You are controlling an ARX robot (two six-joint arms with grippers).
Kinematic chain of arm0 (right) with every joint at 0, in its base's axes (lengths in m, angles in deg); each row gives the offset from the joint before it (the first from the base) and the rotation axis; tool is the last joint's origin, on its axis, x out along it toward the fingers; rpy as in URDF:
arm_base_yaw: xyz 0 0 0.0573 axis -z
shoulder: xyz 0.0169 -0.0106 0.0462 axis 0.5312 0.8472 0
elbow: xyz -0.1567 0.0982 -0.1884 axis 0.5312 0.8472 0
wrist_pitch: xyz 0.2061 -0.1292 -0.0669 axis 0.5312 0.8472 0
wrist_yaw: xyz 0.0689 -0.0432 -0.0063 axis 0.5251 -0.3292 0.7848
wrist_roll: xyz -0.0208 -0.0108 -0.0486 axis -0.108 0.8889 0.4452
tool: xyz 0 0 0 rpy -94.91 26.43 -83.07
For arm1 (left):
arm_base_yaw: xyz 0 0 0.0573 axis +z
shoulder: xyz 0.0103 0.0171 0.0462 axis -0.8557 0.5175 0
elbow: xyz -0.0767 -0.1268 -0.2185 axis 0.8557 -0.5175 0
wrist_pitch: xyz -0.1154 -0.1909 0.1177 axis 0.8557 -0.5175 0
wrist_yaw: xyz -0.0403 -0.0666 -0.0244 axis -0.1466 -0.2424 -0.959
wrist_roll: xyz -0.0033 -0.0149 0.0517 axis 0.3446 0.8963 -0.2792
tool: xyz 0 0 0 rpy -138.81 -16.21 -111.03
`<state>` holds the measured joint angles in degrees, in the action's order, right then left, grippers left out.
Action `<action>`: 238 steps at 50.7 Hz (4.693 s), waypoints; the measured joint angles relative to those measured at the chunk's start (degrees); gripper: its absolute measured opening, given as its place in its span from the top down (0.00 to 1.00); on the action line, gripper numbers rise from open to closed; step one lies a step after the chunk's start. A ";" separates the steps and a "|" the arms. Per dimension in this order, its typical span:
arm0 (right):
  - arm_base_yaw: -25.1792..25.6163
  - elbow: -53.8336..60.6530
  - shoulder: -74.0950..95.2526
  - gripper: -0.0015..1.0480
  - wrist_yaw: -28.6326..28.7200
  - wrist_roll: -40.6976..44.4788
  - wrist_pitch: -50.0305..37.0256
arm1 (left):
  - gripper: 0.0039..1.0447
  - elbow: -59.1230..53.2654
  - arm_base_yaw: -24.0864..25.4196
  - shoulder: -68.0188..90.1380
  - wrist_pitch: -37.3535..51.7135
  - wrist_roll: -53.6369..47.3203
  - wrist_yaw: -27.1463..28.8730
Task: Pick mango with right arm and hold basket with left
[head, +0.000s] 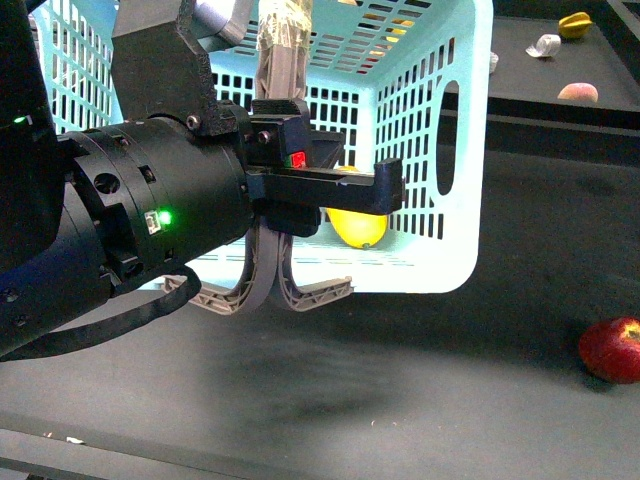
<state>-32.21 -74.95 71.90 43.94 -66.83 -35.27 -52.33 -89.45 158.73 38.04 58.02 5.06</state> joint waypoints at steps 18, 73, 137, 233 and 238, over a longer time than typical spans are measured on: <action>0.00 0.00 -7.54 0.98 0.04 0.50 7.06 | 0.95 0.00 0.00 0.00 0.00 -0.02 -0.02; 0.00 -0.04 -26.05 0.98 0.26 0.55 25.97 | 0.95 -0.02 0.02 0.00 0.00 -0.09 -0.02; 0.00 -0.04 -26.08 0.08 0.24 0.70 25.99 | 0.95 4.96 3.13 3.80 -0.85 -0.39 7.96; 0.00 -0.04 -26.12 0.08 0.24 0.70 25.99 | 0.08 25.07 22.40 13.88 -20.09 56.46 26.56; 0.00 -0.04 -26.12 0.08 0.24 0.70 25.99 | 0.08 16.09 24.35 7.30 -16.37 51.78 25.64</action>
<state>-32.21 -74.99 45.78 44.18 -66.13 -9.28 -36.24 -65.10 166.03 21.67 109.80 30.70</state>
